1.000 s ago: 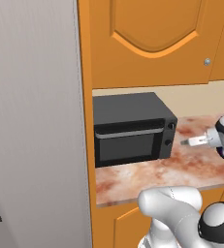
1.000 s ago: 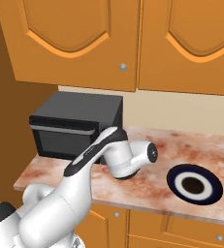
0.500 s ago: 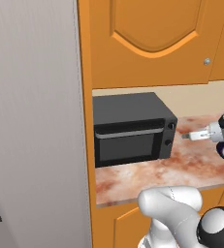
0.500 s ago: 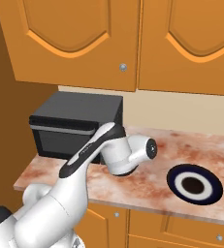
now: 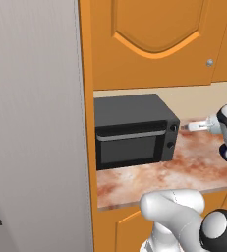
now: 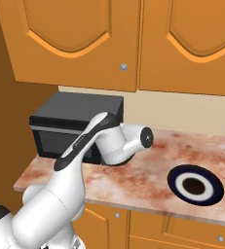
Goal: Pick up the bagel from the plate, place it on the toaster oven rack, close the door, and set the timer.
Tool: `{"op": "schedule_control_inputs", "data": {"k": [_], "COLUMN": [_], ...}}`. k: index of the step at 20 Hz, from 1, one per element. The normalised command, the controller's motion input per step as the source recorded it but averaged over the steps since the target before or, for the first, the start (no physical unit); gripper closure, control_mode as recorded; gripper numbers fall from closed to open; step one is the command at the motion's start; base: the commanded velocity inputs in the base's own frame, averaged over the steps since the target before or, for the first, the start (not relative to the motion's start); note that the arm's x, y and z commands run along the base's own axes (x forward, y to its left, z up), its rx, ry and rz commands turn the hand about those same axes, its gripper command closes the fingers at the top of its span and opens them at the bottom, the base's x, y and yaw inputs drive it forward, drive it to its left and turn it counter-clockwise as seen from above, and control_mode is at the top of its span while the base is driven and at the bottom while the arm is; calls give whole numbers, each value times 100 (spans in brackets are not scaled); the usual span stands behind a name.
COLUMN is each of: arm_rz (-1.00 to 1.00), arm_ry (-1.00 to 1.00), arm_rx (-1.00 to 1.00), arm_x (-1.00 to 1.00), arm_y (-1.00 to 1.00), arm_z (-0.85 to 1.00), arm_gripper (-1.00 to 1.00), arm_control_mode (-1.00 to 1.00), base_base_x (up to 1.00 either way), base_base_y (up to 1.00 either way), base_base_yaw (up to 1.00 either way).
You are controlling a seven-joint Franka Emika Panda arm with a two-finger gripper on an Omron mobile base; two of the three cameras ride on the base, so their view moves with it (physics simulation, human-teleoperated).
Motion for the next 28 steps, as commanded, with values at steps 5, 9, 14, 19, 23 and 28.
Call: {"op": "schedule_control_inputs", "data": {"k": [5, 9, 14, 19, 23, 28], "arm_rz": [-5, -2, -2, -2, -2, -1], "arm_ry": [-8, -4, -2, 0, 0, 0], "arm_rx": [0, 0, 0, 0, 0, 0], "arm_x": [0, -3, -4, 0, 0, 0], "arm_y": [0, 0, 0, -1, -6, -1], "arm_z": [21, 0, -3, -22, -38, -20], "arm_gripper": [-100, -100, -100, -100, -100, -100], "arm_control_mode": [-100, -100, -100, -100, -100, -100], "base_base_x": [0, 0, 0, 0, 0, 0], "base_base_y": [0, 0, 0, 0, 0, 0], "base_base_yaw": [0, 0, 0, 0, 0, 0]}}
